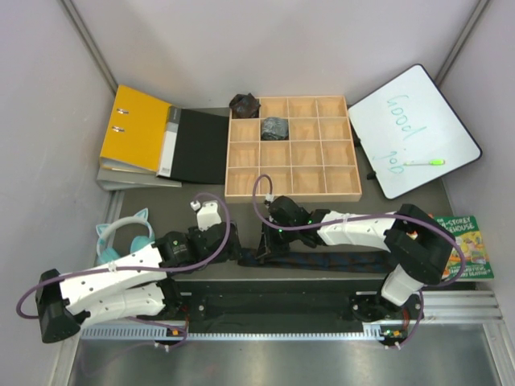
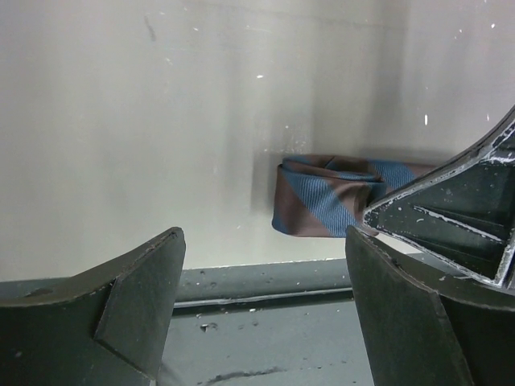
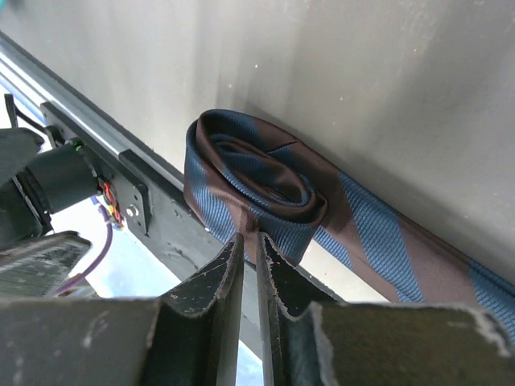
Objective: Roll the ties
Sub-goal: Roll the tie at the center of the board.
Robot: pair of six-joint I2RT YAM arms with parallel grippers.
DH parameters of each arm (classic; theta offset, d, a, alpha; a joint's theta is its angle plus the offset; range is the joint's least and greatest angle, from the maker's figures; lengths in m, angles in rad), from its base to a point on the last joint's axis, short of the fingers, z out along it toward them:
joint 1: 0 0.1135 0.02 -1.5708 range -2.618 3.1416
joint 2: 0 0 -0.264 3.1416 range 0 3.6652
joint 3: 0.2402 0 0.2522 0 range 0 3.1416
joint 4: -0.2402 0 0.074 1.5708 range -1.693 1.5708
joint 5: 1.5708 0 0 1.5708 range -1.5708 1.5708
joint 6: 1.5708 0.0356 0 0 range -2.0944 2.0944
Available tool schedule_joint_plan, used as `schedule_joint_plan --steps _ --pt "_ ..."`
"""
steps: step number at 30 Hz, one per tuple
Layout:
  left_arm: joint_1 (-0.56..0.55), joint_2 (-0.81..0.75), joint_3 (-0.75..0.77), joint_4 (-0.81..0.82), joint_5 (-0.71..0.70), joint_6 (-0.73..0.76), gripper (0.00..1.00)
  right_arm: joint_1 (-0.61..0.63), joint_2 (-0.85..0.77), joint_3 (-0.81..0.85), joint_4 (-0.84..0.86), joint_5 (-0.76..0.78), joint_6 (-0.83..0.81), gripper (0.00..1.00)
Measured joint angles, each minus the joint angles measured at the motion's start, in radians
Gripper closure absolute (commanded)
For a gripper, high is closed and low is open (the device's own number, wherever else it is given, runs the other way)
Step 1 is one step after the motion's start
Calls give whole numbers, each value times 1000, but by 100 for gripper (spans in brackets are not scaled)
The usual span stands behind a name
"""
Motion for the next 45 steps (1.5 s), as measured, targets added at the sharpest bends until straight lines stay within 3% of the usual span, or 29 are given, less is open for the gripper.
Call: schedule_joint_plan --steps 37,42,45 --pt "103 58 -340 571 269 39 39 -8 2 -59 30 9 -5 88" --pt "105 69 -379 651 301 7 51 -8 2 -67 36 6 -9 88" --pt "106 84 -396 699 315 -14 67 -8 2 -73 47 5 -9 88"
